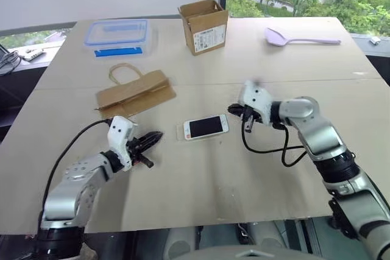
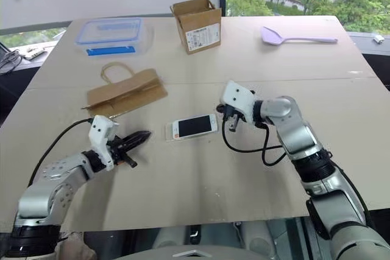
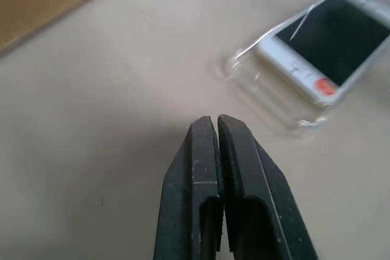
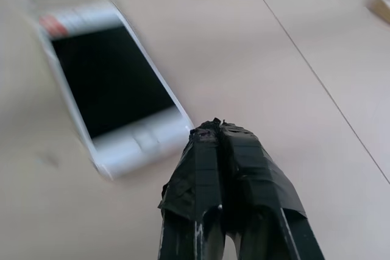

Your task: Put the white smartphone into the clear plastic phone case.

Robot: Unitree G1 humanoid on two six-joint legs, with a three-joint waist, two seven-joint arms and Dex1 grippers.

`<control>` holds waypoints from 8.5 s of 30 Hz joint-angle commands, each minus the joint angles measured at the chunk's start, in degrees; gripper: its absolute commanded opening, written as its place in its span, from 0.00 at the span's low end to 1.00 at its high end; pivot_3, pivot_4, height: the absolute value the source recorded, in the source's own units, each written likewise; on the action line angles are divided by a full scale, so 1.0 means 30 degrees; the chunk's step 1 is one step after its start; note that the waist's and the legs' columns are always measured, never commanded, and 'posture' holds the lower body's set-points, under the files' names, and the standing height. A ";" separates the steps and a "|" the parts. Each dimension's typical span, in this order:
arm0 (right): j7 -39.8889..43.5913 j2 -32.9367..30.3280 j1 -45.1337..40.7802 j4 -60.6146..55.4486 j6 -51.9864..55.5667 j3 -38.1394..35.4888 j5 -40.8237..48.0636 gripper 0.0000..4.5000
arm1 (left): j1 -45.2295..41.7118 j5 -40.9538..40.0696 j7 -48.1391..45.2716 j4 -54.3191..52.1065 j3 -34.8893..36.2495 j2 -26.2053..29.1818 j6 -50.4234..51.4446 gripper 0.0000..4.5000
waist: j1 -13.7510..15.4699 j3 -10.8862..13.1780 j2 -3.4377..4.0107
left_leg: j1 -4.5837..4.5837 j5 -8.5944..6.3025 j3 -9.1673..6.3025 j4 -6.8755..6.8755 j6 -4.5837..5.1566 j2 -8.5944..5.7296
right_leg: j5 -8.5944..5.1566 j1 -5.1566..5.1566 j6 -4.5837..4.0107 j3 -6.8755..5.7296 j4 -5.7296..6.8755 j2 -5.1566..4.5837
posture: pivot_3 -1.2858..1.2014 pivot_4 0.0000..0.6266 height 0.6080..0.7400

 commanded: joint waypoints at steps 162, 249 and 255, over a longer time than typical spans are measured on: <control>-0.2068 -0.1981 0.4981 -0.5039 0.1458 0.0786 0.3325 0.00 | -0.7113 0.3540 -0.5147 0.2943 -0.6116 -0.1198 -0.0276 0.03 | 0.0147 0.0010 -0.0030 | 0.0008 0.0001 -0.0054 0.0150 0.0004 -0.0004 | -0.0018 0.0136 0.0033 -0.0073 0.0013 0.0038 | 0.52 0.24 1.00; 0.0127 -0.5466 1.5093 -0.7337 -0.2789 -1.0107 1.0665 1.00 | -0.3432 -0.3039 -0.5121 -0.1791 -0.1032 -0.0601 0.1023 0.99 | 0.0638 -0.0317 0.0113 | -0.0127 -0.0076 -0.0093 -0.0161 -0.0019 -0.0003 | -0.0017 0.0171 0.0149 -0.0655 -0.0590 -0.0315 | 0.52 0.24 1.00; 0.2074 -0.6923 1.8064 -0.8282 -0.3330 -1.2414 1.1444 1.00 | -0.0903 -0.4106 -0.6022 -0.3663 0.0087 0.1633 0.1852 0.99 | 0.0643 -0.0283 0.0099 | -0.0116 -0.0077 -0.0090 -0.0162 -0.0021 0.0014 | -0.0017 0.0173 0.0141 -0.0648 -0.0589 -0.0309 | 0.52 0.24 1.00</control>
